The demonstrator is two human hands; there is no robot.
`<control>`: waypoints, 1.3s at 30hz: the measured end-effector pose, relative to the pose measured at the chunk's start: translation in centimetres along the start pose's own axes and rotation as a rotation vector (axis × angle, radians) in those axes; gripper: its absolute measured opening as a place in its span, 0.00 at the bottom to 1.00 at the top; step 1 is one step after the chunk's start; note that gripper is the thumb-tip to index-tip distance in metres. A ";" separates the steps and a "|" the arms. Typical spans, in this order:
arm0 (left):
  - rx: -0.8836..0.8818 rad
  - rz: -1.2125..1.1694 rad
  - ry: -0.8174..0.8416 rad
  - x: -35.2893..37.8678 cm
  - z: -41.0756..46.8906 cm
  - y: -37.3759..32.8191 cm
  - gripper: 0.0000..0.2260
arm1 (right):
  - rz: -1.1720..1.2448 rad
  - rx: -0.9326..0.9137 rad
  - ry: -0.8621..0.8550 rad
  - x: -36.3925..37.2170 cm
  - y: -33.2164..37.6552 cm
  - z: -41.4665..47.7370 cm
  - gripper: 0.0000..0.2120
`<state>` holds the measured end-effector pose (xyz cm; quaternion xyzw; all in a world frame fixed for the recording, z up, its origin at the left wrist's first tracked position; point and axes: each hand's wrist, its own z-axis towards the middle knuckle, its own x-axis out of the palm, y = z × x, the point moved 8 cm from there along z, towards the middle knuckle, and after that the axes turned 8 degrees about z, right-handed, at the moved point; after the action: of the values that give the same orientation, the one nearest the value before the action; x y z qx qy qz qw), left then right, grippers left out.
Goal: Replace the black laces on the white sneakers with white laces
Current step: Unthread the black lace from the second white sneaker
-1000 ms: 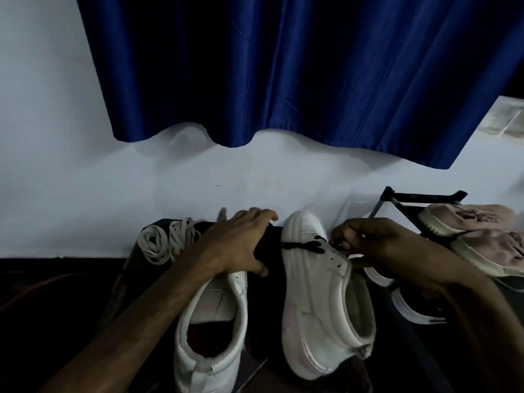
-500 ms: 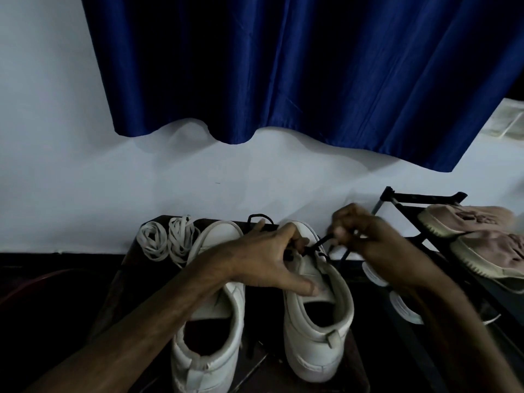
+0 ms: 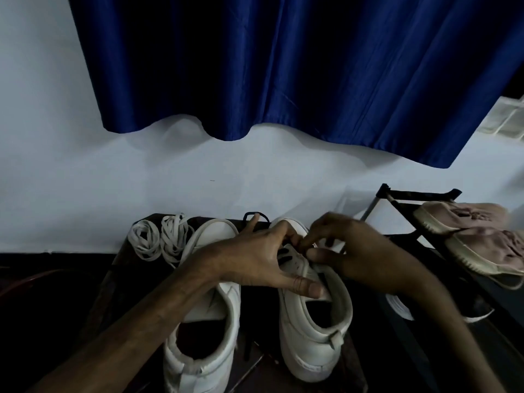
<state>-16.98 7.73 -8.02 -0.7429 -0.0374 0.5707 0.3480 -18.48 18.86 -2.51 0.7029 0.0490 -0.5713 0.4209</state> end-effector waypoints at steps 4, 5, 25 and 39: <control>-0.043 -0.002 -0.002 0.0 0.1 0.7 0.41 | 0.027 0.019 -0.042 1.2 -0.2 0.8 0.03; -0.054 -0.008 0.004 -0.1 0.1 0.7 0.39 | 0.049 0.034 -0.065 1.1 -0.5 0.9 0.02; -0.102 0.018 -0.088 -2.3 -1.6 0.7 0.34 | 0.718 0.090 -0.642 -6.1 -4.1 -1.0 0.03; -0.149 -0.012 -0.288 -3.0 0.0 0.2 0.12 | 0.557 -0.033 -0.274 3.4 -7.4 1.7 0.08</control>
<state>-18.10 6.27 -5.70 -0.6769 -0.1333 0.6649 0.2864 -22.68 21.07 -9.31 0.5990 -0.1933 -0.5225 0.5752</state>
